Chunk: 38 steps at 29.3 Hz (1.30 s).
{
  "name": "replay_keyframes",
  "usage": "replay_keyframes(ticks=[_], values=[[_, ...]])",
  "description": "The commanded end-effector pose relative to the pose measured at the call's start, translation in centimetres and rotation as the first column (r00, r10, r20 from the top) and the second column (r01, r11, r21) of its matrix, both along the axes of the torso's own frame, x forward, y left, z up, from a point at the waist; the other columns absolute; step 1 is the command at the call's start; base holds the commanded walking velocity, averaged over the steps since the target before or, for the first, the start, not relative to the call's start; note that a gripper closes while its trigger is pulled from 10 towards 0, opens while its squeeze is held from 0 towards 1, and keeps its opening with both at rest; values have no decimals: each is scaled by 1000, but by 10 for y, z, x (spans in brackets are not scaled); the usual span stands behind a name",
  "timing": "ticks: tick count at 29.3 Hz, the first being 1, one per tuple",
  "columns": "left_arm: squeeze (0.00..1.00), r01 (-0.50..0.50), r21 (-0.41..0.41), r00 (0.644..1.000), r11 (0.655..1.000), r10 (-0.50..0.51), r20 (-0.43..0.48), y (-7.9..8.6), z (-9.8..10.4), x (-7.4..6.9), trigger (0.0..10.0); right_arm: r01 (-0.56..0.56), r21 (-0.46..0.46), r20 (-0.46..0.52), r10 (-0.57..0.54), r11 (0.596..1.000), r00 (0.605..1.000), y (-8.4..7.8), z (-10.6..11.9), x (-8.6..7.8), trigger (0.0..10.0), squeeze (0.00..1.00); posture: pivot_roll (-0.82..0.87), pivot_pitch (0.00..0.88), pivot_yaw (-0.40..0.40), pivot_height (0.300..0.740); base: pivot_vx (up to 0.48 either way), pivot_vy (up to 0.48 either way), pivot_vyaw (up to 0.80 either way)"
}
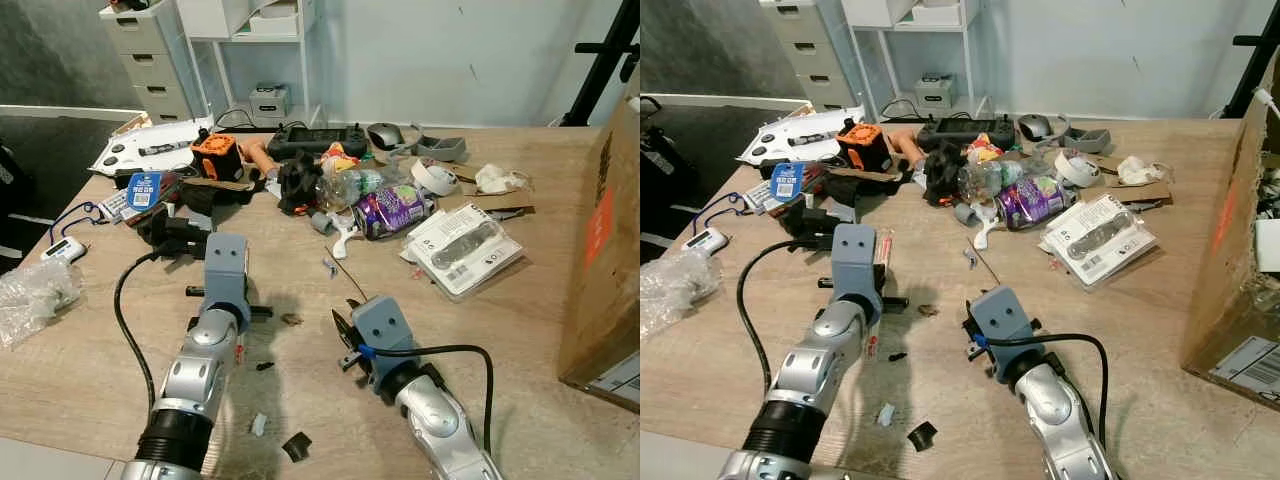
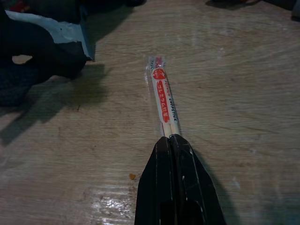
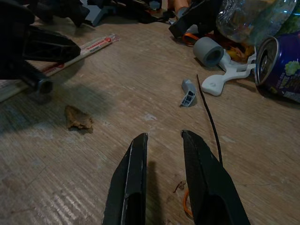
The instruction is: Picking trash to rubbish bin
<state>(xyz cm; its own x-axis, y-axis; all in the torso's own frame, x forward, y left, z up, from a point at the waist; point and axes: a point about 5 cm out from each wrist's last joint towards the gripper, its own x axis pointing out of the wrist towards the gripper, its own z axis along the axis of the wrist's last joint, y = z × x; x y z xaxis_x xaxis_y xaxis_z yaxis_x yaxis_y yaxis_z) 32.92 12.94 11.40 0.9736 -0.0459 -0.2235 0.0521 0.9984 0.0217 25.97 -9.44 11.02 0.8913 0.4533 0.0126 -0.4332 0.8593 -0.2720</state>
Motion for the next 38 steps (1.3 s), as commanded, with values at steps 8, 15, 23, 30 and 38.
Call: replay_keyframes(ticks=[8, 15, 23, 30, 38], values=[[0, 21, 8, 996, 1000, -21, 87, 16, 8, 4, 0, 9, 50, -11, -9, 999, 1000, 3, 1, 2, 10000, 0, -175, 153, 165, 740, 0, 0, 0], [0, 96, 16, 973, 995, -97, 211, 38, 28, 14, 0, 50, 122, 4, -51, 991, 999, 0, 9, 6, 10000, 0, -171, 160, 168, 740, 0, 0, 0], [1000, 122, 126, 986, 985, -134, 96, 42, 15, 11, 10000, 57, 119, -5, -57, 991, 998, -3, 7, 6, 10000, 0, -167, 169, 173, 740, 0, 0, 0], [1000, 134, 57, 985, 989, -139, 98, 42, 11, 10, 10000, 56, 121, -7, -56, 991, 998, -2, 7, 5, 10000, 0, -168, 174, 171, 740, 0, 0, 0], [1000, 183, 38, 982, 982, -184, 40, 43, 6, 7, 10000, 52, 116, -12, -51, 992, 999, -2, 5, 5, 10000, 0, -165, 173, 169, 740, 0, 0, 0]])
